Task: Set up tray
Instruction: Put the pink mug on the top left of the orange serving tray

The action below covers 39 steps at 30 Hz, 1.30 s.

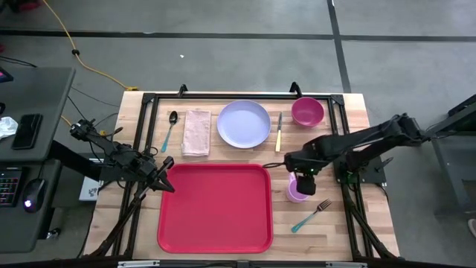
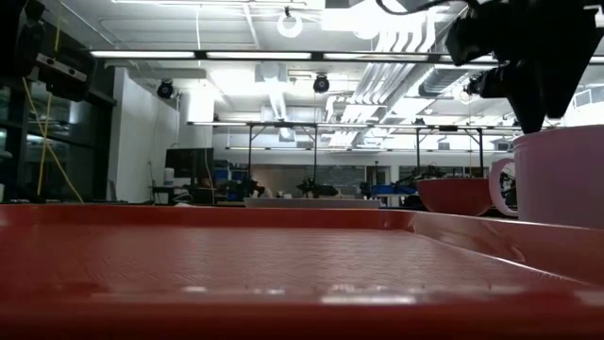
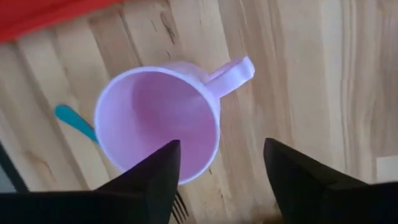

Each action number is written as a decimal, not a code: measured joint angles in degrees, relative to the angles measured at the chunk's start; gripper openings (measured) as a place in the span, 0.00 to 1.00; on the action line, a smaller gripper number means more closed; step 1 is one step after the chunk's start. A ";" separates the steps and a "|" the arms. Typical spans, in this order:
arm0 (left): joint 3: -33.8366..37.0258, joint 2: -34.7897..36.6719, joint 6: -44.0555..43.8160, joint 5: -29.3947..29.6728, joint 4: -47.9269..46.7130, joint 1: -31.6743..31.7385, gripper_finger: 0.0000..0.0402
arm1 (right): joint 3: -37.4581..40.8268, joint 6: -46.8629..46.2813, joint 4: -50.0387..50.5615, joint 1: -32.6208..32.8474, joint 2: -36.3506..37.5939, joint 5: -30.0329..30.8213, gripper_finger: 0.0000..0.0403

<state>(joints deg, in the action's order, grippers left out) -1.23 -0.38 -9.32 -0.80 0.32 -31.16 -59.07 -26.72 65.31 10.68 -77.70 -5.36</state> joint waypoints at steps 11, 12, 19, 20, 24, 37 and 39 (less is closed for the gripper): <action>0.01 0.00 0.00 0.00 -0.01 0.02 0.12 | 0.00 -0.16 0.04 0.00 -4.58 1.84 0.54; 0.01 0.00 0.00 0.00 0.00 0.00 0.12 | 0.00 -0.22 0.01 0.00 -4.89 1.92 0.54; -0.01 0.00 0.00 0.00 0.00 0.02 0.12 | 0.00 -0.87 -1.60 0.00 -7.20 2.44 0.54; -0.01 0.00 0.00 0.00 -0.02 0.00 0.12 | 0.00 -1.33 -1.74 0.00 -7.60 2.94 0.54; 0.01 0.00 0.00 -0.01 -0.02 0.00 0.12 | 0.02 -2.03 -2.05 0.00 -8.32 4.61 0.53; 0.00 0.00 0.00 -0.02 -0.02 0.00 0.12 | 0.02 -6.37 -2.59 0.14 -8.32 5.11 0.37; -0.01 0.00 0.00 -0.02 -0.04 0.01 0.12 | 0.02 -6.51 -2.66 0.49 -8.32 5.62 0.33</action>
<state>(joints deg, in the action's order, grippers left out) -1.23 -0.38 -9.32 -0.82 0.28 -31.15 -59.05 -33.23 62.65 11.17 -86.02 0.26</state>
